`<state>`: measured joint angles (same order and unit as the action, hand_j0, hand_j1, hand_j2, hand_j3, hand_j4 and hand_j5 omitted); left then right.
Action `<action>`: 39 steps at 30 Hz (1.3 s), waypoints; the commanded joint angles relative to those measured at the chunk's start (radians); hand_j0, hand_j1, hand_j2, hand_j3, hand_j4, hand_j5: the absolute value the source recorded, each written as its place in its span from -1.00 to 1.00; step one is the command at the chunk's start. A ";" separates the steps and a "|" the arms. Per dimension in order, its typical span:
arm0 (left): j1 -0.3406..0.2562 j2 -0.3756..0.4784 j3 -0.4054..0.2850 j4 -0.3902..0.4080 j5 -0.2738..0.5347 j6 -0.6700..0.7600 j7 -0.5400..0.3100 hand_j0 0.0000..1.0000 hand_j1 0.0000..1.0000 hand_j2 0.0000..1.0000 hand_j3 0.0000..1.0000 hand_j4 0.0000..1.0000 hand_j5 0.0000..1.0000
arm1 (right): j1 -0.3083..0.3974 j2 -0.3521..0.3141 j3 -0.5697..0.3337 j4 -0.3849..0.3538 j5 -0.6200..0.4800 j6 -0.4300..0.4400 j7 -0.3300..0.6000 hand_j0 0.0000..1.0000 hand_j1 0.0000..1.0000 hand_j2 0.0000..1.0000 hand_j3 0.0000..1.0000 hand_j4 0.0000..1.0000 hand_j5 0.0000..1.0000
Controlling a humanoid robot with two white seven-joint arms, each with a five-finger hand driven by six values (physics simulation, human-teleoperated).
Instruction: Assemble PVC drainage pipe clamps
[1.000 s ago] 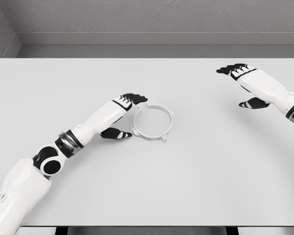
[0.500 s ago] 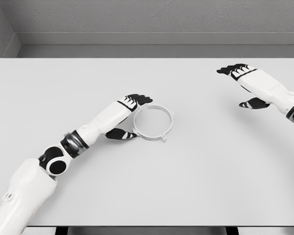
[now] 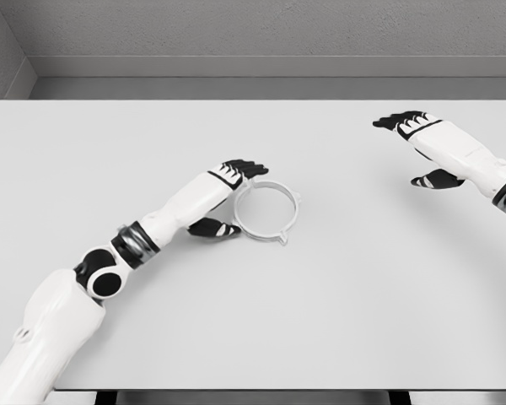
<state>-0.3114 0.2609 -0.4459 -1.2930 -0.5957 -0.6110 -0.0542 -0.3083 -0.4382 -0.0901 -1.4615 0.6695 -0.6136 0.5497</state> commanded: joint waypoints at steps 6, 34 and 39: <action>0.000 -0.017 -0.001 0.008 0.001 0.000 0.001 1.00 1.00 1.00 1.00 1.00 1.00 | 0.000 -0.001 0.000 0.000 -0.013 0.003 -0.001 1.00 1.00 1.00 1.00 1.00 1.00; -0.002 -0.022 0.009 0.004 0.001 0.000 0.001 1.00 1.00 1.00 1.00 1.00 1.00 | 0.002 -0.001 0.000 -0.002 -0.016 0.003 -0.001 1.00 1.00 1.00 1.00 1.00 1.00; 0.009 0.069 0.012 -0.077 0.047 0.000 0.002 1.00 1.00 1.00 1.00 1.00 1.00 | 0.002 -0.001 0.000 -0.002 -0.016 0.003 -0.001 1.00 1.00 1.00 1.00 1.00 1.00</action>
<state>-0.3007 0.2886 -0.4360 -1.3350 -0.5766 -0.6111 -0.0535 -0.3068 -0.4382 -0.0901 -1.4628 0.6606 -0.6136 0.5497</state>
